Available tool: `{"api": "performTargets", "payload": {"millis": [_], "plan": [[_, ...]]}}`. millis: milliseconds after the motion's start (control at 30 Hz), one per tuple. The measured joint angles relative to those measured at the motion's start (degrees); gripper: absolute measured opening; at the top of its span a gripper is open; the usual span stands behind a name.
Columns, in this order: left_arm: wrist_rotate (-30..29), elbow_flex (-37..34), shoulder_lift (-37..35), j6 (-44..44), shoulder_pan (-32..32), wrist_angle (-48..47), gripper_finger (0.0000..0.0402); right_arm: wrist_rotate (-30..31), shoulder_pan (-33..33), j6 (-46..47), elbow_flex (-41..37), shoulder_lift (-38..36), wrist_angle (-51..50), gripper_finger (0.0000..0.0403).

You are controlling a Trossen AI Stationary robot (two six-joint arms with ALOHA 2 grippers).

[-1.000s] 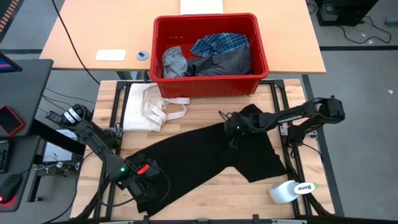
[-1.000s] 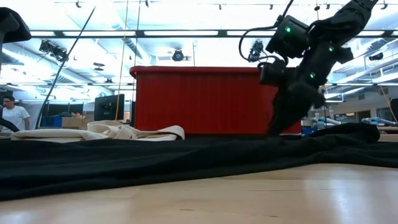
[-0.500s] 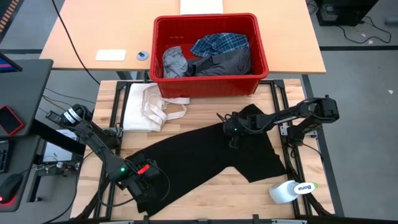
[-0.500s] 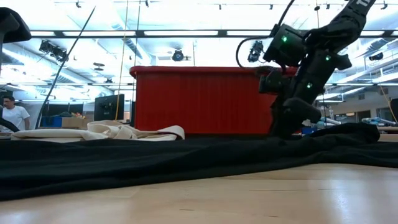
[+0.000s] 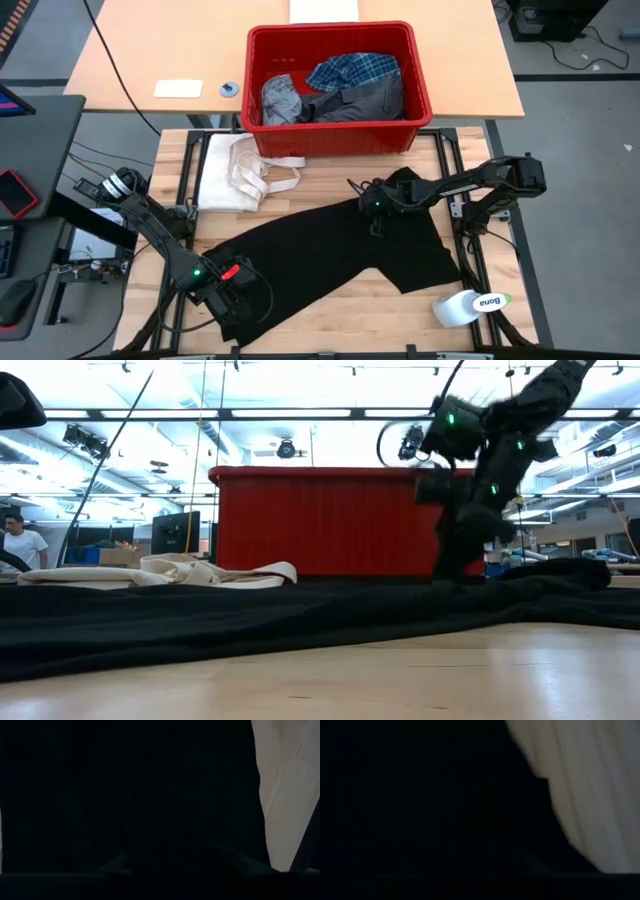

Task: Fold Laundry from Bin
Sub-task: Fold the black shirt

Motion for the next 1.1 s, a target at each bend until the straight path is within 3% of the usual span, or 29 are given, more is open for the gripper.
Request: {"api": "performTargets", "payload": {"millis": [167,333,567,700,800,900,1100], "plan": [[-0.1,0.0,0.0,0.1,0.0,0.0,0.0153,-7.1,-1.4,0.9,1.2,-1.7,-4.5,0.0009],[-0.1,0.0,0.0,-0.3,0.0,0.4,0.0153,-15.8,-4.0,8.0,1.2,-1.8,-6.9,0.0009],[-0.3,0.0,0.0,-0.3,0.0,2.3,0.0153,-18.4,-7.6,14.2,1.2,-1.8,-8.6,0.0009],[-1.2,0.0,0.0,-0.4,0.8,2.4,0.0153,-24.7,-10.5,16.1,1.2,-1.8,-8.9,0.0009],[-1.8,0.0,0.0,-0.5,2.1,3.9,0.0153,-25.8,-12.3,19.0,1.2,-1.8,-9.7,0.0015],[-1.8,0.0,0.0,-0.4,3.5,5.3,0.0153,-25.6,-12.8,18.2,1.2,-1.8,-9.9,0.0038],[-1.8,0.0,-0.3,0.7,7.8,5.1,0.0153,-23.4,-12.9,20.1,1.3,-1.9,-10.9,0.0124]]}}
